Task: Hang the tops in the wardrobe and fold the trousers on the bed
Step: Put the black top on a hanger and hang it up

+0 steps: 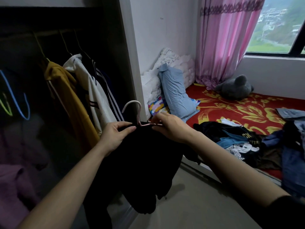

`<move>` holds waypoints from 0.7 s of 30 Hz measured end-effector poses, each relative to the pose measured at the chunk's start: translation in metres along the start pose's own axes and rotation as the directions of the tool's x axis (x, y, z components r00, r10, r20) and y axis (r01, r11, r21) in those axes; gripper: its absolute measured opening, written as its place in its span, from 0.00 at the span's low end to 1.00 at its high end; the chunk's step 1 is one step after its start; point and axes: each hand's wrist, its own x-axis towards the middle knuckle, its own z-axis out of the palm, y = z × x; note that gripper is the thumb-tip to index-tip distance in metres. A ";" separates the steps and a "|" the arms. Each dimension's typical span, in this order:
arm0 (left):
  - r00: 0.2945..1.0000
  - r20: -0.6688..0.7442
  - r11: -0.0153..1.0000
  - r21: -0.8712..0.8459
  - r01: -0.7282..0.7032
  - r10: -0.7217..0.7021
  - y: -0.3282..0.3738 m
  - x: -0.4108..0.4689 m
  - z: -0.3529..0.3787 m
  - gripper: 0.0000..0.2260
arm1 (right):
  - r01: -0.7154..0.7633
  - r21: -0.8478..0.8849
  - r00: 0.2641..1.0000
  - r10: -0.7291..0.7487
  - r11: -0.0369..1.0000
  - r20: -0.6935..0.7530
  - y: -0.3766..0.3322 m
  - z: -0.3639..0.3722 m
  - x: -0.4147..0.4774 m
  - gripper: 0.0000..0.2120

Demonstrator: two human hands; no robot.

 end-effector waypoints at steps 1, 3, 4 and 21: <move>1.000 0.000 1.000 -0.011 -0.004 0.004 0.001 -0.002 0.000 0.10 | -0.005 0.031 1.000 0.005 0.999 0.005 0.001 -0.002 0.001 0.11; 0.999 -0.009 0.999 -0.001 -0.032 0.032 0.002 -0.005 0.003 0.10 | 0.014 -0.001 0.999 -0.014 1.000 0.041 0.003 -0.003 0.003 0.11; 0.999 -0.019 0.999 0.017 -0.049 0.049 0.002 -0.007 0.005 0.10 | 0.021 -0.027 0.998 -0.019 0.999 0.061 0.003 -0.002 0.005 0.11; 0.976 -0.168 0.990 0.050 -0.130 0.137 -0.045 0.003 -0.107 0.09 | 0.075 0.023 0.973 -0.068 0.997 -0.222 -0.018 -0.016 0.049 0.10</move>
